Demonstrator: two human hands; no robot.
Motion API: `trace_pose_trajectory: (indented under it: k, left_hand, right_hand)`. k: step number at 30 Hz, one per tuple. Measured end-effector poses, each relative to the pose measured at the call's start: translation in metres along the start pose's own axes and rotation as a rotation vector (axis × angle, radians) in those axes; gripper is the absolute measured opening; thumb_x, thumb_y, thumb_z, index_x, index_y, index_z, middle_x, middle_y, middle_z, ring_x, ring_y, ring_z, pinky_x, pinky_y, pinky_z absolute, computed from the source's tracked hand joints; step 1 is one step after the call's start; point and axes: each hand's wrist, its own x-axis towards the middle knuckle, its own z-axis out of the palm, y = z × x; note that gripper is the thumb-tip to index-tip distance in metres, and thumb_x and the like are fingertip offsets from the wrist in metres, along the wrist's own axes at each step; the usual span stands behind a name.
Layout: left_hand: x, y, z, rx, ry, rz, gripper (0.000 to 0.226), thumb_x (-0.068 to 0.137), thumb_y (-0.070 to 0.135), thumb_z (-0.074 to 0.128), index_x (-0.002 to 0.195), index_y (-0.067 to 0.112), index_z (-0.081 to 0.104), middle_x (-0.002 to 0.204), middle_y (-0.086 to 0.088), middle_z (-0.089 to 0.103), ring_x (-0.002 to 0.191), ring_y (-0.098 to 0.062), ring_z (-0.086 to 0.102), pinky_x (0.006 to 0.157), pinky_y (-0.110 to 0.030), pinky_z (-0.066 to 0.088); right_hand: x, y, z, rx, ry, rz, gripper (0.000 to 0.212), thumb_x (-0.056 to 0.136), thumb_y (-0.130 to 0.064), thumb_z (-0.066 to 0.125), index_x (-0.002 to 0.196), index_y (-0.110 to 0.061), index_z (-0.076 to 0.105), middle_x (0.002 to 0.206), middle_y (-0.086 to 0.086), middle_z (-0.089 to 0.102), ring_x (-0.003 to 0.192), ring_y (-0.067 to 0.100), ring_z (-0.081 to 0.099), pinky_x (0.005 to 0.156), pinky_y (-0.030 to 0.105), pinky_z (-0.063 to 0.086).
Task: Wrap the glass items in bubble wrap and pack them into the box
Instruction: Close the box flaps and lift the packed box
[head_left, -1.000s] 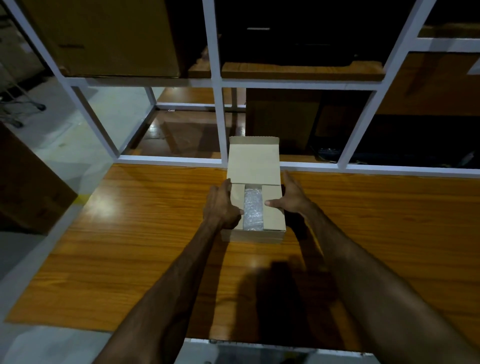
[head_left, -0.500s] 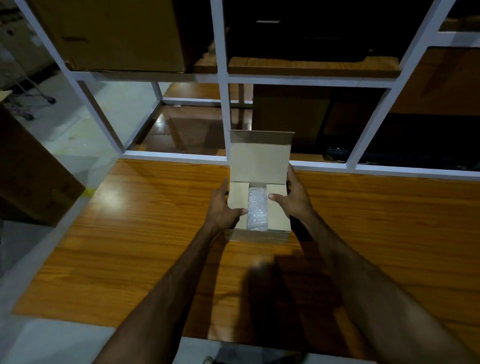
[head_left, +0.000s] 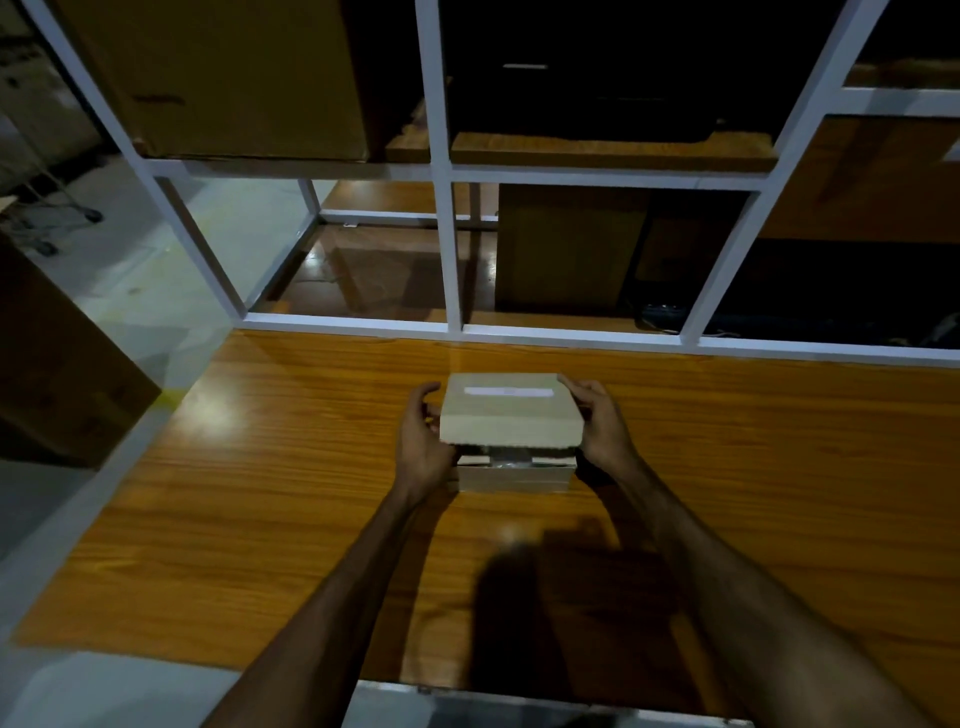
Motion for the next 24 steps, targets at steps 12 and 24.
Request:
trace_pose_trajectory:
  k: [12, 24]
  left_hand:
    - [-0.027, 0.009, -0.035, -0.054, -0.225, -0.007, 0.062, 0.087, -0.004, 0.077, 0.143, 0.018, 0.059, 0.144, -0.003, 0.059, 0.128, -0.017, 0.062, 0.098, -0.036, 0.061]
    - [-0.034, 0.006, -0.025, 0.216, -0.160, 0.141, 0.063, 0.082, 0.003, 0.086, 0.139, 0.018, 0.065, 0.142, -0.003, 0.046, 0.134, -0.027, 0.049, 0.105, -0.046, 0.057]
  right_hand:
    - [-0.035, -0.001, -0.018, 0.183, -0.246, 0.114, 0.047, 0.114, -0.023, 0.034, 0.157, -0.042, 0.034, 0.154, -0.015, 0.048, 0.138, -0.002, 0.049, 0.106, 0.016, 0.041]
    - [-0.062, -0.002, -0.019, -0.160, -0.203, -0.120, 0.094, 0.084, -0.091, 0.043, 0.163, -0.047, 0.019, 0.169, -0.005, 0.030, 0.150, 0.023, 0.037, 0.116, 0.056, 0.038]
